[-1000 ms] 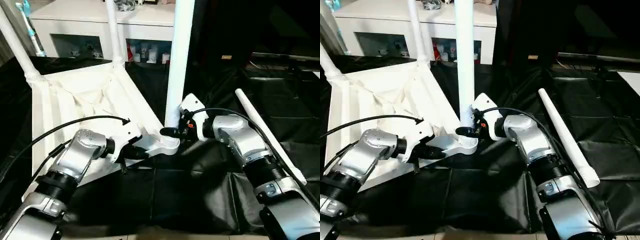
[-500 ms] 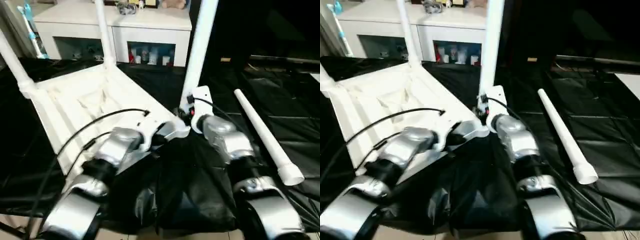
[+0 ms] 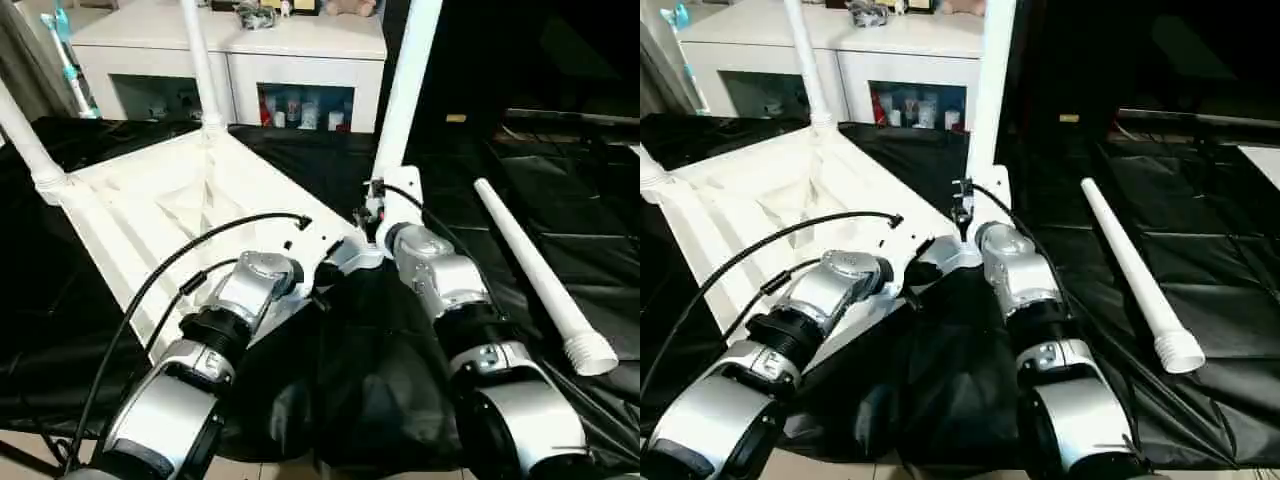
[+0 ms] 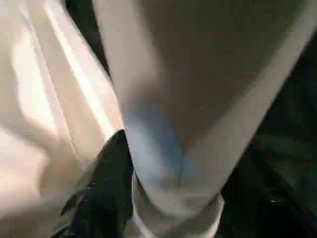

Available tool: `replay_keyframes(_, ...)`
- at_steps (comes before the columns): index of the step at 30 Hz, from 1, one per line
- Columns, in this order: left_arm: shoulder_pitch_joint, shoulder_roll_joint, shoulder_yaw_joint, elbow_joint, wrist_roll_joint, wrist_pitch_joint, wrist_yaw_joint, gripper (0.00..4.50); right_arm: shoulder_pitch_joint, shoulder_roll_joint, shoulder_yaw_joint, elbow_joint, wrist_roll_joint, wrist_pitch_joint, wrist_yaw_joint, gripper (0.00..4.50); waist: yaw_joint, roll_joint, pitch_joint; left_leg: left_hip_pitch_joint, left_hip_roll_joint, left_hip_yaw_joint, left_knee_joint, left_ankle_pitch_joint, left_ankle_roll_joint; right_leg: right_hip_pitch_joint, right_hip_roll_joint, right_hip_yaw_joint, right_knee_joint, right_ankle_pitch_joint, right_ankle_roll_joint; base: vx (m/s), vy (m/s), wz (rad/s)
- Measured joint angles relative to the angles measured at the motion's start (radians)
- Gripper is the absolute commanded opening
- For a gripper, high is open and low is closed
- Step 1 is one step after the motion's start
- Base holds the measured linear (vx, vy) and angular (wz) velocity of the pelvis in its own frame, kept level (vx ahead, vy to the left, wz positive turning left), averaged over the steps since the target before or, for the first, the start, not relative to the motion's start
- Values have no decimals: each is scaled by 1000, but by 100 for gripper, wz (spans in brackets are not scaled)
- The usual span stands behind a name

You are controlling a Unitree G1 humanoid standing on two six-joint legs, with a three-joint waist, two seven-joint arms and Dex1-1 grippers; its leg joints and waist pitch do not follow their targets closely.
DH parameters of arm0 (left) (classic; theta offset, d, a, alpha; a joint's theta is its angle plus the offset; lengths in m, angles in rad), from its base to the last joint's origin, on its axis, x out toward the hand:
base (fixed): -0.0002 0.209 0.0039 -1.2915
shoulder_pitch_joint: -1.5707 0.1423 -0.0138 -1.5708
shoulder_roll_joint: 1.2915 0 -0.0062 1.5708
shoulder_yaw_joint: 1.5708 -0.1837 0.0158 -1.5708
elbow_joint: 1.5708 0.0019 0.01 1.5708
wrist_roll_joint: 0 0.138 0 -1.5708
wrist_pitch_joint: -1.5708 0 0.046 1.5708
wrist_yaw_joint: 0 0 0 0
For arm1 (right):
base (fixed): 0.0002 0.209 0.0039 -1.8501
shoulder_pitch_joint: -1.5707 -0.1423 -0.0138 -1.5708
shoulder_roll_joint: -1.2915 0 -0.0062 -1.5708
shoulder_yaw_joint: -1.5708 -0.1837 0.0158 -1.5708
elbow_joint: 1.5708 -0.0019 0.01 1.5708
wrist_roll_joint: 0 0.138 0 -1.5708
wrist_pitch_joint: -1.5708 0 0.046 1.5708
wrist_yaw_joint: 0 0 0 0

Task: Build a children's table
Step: Rotate leg to tighten

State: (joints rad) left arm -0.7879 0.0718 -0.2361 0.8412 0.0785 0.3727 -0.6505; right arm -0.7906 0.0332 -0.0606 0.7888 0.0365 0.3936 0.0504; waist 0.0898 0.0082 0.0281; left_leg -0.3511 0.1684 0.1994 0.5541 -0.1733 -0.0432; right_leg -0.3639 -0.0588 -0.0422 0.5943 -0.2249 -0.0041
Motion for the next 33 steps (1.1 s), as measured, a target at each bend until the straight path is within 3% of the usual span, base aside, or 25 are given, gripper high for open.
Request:
replay_keyframes(6, -7, 3, 4, 6, 0, -21, -16, 0, 7, -21, 23, -2, -12, 0, 34, 313, 3, 1, 1, -8, 0, 0, -1, 0, 0, -1, 0, -1, 0, 4, -5, 0, 0, 0)
replay_keyframes(7, -7, 4, 4, 6, 0, -23, -20, 0, 9, -26, 25, -6, -12, 5, 45, 339, 4, 1, 1, -8, 0, 0, -1, 0, 0, -1, 0, -1, 0, 4, -5, 0, 0, 0)
replay_keyframes(11, -7, 7, 3, 6, -2, -41, -35, 0, 44, -58, 49, -62, -11, 21, 121, 353, 8, 1, 2, -13, 0, 0, 0, 0, 0, -5, 0, -2, 0, 4, -5, 0, 0, 0)
replay_keyframes(12, -7, 11, 3, 5, -4, -49, -45, 0, 58, -71, 56, -83, -11, 23, 150, 389, 9, 3, 4, -15, 0, 0, 0, 0, 0, -6, 0, -2, 0, 4, -5, 0, 0, 0)
replay_keyframes(16, -6, 32, -6, -5, -5, -71, -87, 0, 119, -156, 104, -199, 3, 56, 315, 396, 15, 6, 8, -19, 1, 0, 0, 1, 1, -10, 0, -3, 0, 5, -4, 0, 0, 0)
replay_keyframes(21, 15, 77, -24, -33, -1, -127, -162, 0, 221, -299, 171, -365, 43, 75, 565, 447, 25, 10, 11, -24, 2, 0, 1, 3, 8, -15, 0, -5, 1, 5, -3, 0, 0, 0)
replay_keyframes(25, 39, 108, -29, -60, -2, -157, -203, 0, 274, -361, 213, -436, 52, 70, 697, 447, 22, 13, 13, -25, 3, 0, 5, 2, 9, -16, 0, -5, 3, 5, -4, 0, 0, 0)
replay_keyframes(28, 95, 159, -44, -128, -7, -212, -280, 0, 303, -415, 232, -464, 51, 17, 773, 447, 22, 15, 14, -27, 4, 0, 8, 2, 9, -17, 0, -5, 4, 5, -4, 0, 0, 0)
replay_keyframes(33, 177, 237, -71, -240, -38, -273, -455, 0, 312, -443, 232, -495, 51, -50, 815, 447, 41, 22, 16, -31, 4, 0, 12, 1, 9, -19, 0, -6, 7, 5, -4, 0, 0, 0)
